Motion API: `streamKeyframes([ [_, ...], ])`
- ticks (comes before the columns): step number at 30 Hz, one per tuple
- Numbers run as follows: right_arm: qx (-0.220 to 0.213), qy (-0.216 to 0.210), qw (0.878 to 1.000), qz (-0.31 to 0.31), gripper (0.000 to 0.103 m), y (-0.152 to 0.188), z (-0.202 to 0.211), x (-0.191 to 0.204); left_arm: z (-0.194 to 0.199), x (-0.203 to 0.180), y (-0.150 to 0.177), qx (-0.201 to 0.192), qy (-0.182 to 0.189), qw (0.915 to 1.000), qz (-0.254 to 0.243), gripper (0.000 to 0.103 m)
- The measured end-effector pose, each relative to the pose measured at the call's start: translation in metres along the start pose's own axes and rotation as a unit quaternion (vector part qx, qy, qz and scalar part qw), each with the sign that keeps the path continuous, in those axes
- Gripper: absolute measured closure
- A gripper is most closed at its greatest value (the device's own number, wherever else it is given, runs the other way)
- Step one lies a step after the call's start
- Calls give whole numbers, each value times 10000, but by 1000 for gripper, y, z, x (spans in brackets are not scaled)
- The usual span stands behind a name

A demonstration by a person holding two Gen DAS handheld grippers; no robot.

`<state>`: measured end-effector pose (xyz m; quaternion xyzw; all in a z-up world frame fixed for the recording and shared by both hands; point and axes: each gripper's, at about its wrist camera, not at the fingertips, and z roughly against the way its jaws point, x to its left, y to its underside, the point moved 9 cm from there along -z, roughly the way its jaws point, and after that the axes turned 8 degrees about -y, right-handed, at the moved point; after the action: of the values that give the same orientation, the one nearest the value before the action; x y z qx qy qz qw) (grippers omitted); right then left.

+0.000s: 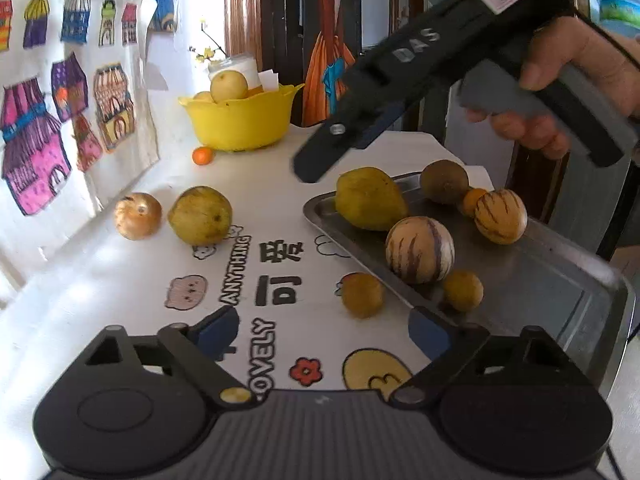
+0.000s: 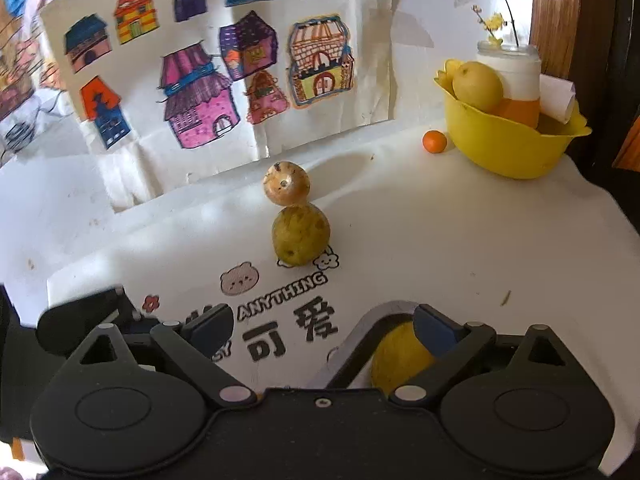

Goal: Organize fruits
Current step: 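Grasp another small brown fruit with the left tool while the right tool grasps a yellow-brown pear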

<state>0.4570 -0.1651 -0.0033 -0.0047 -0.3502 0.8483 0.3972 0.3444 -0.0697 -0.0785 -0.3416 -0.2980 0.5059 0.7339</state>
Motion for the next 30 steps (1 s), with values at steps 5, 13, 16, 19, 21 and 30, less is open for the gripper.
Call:
streamKeyframes([
  [5,-58,-115,9998,-117,9,-5,-15,-3,-12,0,0,82,70,9999,131,14],
  [13,-59,-210,9995,-242,14,-17,-42,-7,-23,1,-2,229,250,9990,276,25],
  [16,-40,-233,9994,-248,14,-21,-53,-6,-26,1,-3,206,231,9990,327,29],
  [19,-25,-294,9989,-372,16,-25,-66,-8,-28,1,-5,207,212,9988,395,34],
  [21,-12,-349,9983,-475,17,-28,-74,-9,-29,-1,-6,215,218,9990,340,41],
  [30,50,-359,9979,-545,26,-42,-103,-9,-31,4,-8,235,132,9985,476,72],
])
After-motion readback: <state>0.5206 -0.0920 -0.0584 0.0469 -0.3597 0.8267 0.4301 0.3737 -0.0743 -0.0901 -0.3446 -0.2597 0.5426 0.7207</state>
